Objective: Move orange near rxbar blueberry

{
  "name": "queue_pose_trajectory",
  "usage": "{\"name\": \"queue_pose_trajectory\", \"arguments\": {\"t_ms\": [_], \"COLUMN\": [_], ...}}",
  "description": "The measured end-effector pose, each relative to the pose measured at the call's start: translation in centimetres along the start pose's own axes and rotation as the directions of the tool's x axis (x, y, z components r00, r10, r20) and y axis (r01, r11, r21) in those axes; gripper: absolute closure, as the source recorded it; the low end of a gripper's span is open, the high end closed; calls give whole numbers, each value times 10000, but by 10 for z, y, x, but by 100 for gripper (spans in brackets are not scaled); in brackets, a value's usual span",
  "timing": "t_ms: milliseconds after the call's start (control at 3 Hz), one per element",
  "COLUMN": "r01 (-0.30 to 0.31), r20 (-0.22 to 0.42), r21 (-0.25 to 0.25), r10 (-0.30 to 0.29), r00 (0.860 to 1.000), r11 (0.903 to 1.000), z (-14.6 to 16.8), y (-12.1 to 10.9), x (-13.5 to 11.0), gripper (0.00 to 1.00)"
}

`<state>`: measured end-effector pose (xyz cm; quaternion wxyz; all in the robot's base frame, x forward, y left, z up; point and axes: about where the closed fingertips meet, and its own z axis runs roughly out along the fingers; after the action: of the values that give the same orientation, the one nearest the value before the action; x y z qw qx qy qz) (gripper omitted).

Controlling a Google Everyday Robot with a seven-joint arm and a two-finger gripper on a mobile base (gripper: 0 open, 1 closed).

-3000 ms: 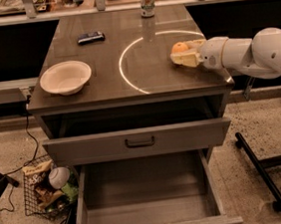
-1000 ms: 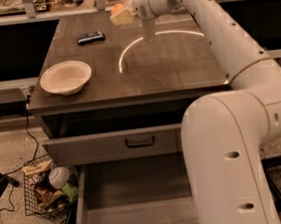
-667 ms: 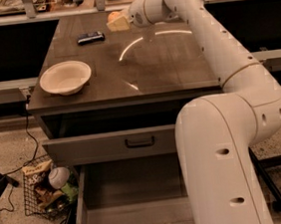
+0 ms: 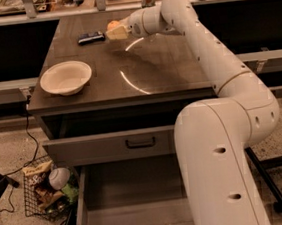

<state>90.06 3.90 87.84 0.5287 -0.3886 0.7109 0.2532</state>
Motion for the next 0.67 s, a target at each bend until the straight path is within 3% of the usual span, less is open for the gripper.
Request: {"name": "queue_pose_trajectory", "arguments": {"t_ms": [667], "r01": [-540], "r20": [641], "r21": [202], "r10": [526], "r00": [9966], "r11": [9983], "z": [17], "y": [-6], "x": [28], "gripper": [100]}}
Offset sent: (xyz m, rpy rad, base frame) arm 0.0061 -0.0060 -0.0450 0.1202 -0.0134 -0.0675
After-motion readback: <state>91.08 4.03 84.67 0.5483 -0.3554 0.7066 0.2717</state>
